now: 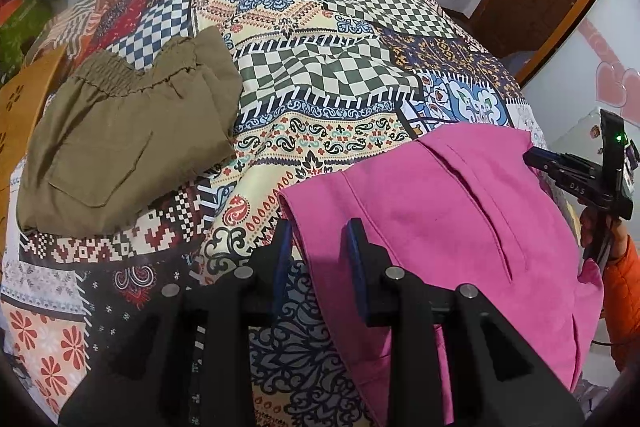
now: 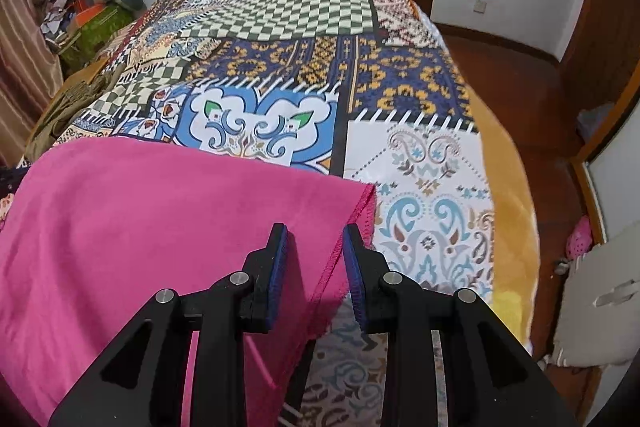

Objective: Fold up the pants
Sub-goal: 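Grasp the pink pants edge with the left tool while the right tool grasps the hem, then spread them flat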

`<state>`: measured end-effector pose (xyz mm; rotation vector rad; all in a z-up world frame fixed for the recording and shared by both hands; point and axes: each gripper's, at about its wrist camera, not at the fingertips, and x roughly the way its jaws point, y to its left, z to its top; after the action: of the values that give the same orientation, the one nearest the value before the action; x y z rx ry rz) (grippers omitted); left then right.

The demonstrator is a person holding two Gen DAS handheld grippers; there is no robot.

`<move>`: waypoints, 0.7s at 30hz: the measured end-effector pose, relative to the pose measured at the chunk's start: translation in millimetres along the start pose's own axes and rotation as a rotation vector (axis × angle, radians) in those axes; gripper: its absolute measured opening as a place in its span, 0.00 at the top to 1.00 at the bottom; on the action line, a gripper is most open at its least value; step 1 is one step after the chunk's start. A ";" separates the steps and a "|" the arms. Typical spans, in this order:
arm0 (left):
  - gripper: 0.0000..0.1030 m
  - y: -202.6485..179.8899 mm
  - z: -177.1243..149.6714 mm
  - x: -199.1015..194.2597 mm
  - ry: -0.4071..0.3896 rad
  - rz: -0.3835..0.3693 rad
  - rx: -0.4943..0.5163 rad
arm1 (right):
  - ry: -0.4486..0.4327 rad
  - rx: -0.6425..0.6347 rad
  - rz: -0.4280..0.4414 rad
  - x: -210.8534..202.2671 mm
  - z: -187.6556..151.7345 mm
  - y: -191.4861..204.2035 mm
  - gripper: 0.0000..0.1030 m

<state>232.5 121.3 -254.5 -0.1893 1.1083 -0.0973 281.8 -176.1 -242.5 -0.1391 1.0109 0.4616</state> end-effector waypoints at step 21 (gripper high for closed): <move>0.74 -4.4 17.5 20.7 0.012 0.005 0.029 | -0.008 -0.039 0.022 11.8 2.6 8.7 0.74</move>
<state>257.4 115.2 -264.3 -0.1603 1.1192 -0.1099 285.3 -163.9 -250.2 -0.1611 0.9968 0.5021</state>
